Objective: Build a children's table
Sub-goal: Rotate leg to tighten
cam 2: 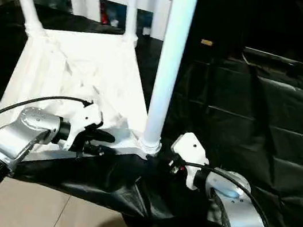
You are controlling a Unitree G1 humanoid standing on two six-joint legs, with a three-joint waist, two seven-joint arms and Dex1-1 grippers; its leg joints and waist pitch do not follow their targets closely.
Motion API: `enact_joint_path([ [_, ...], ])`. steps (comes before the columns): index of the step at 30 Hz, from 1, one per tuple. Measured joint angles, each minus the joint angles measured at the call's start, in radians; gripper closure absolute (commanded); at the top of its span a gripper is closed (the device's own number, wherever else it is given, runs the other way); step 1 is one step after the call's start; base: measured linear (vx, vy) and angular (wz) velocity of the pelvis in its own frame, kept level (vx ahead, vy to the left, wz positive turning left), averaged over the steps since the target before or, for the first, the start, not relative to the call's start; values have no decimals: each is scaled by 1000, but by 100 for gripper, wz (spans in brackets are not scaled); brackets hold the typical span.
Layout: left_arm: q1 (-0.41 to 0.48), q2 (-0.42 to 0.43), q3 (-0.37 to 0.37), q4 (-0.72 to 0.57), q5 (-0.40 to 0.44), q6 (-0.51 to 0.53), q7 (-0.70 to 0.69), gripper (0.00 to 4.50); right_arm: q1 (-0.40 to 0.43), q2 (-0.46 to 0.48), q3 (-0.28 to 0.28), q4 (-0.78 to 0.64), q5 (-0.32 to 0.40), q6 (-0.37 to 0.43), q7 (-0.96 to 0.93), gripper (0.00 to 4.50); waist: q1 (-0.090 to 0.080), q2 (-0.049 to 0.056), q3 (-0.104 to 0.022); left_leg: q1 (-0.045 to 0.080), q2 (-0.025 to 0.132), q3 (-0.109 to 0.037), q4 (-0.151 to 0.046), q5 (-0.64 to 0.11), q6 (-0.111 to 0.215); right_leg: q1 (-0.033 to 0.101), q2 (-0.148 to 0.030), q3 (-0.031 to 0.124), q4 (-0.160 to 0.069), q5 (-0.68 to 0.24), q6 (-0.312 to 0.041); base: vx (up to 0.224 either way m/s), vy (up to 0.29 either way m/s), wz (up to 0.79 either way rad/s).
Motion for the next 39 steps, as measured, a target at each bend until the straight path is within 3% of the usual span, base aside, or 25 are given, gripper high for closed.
enact_joint_path([
  [5,-1,5,0,0,-1,16,-4,313,-8,8,0,17,16,0,4,155,-1,-1,-1,0,0,0,0,0,0,0,0,0,0,0,0,0,0,0],
  [9,-2,6,0,0,-4,25,-5,328,-31,21,-1,55,24,4,17,128,-2,-1,-1,0,0,0,0,0,0,0,0,0,0,0,0,0,0,0],
  [10,-2,6,1,0,-4,27,-6,363,-42,27,-3,66,28,7,18,101,-2,-1,-1,0,0,0,0,0,0,0,0,0,0,0,0,0,0,0],
  [21,-22,-2,-15,26,-4,26,-26,444,-128,53,17,159,13,-4,25,19,-1,-3,-2,0,0,1,1,0,0,1,0,0,2,0,0,0,0,0],
  [28,-22,-6,-15,31,-3,8,-24,449,-173,89,35,221,-10,-29,33,19,0,-4,-2,0,0,0,2,0,0,1,-1,0,2,1,0,0,0,0],
  [39,-21,-5,-15,30,-3,5,-27,450,-230,122,37,325,-22,-51,21,130,-1,-4,-2,0,0,1,2,0,0,1,-1,0,2,1,0,0,0,0],
])
